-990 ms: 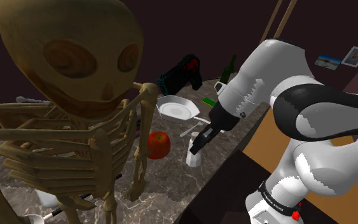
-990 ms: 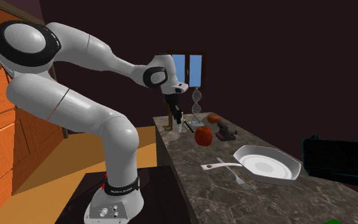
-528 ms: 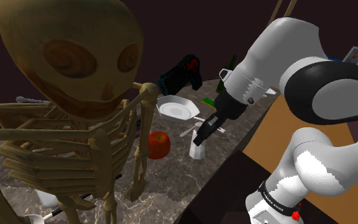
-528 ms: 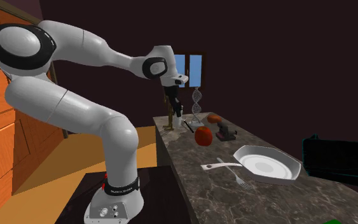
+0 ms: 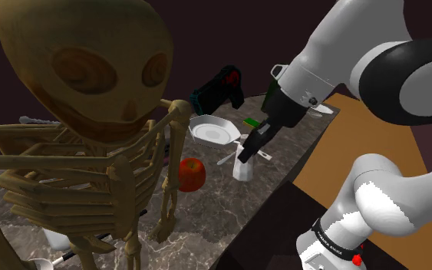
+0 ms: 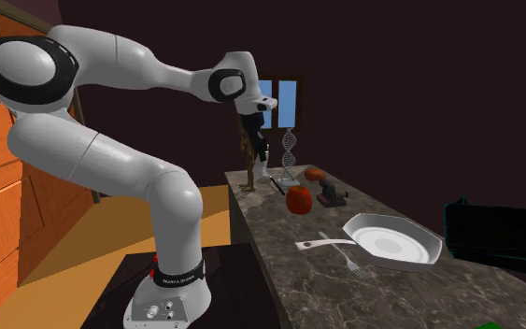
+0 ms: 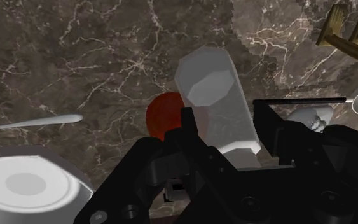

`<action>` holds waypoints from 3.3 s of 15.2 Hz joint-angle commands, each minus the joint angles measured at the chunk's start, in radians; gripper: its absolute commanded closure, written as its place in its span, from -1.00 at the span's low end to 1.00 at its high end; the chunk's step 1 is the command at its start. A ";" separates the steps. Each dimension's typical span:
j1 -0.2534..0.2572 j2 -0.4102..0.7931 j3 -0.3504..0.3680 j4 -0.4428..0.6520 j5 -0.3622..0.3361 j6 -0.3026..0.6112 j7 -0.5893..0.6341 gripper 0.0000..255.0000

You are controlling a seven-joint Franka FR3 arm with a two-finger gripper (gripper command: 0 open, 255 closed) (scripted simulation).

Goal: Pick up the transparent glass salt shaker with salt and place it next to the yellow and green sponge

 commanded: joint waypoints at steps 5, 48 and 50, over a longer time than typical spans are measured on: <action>-0.052 -0.033 -0.136 -0.033 -0.073 -0.023 -0.128 1.00; -0.242 0.578 -0.921 0.264 -0.293 0.197 -0.957 1.00; -0.239 0.589 -0.928 0.247 -0.287 0.225 -0.967 1.00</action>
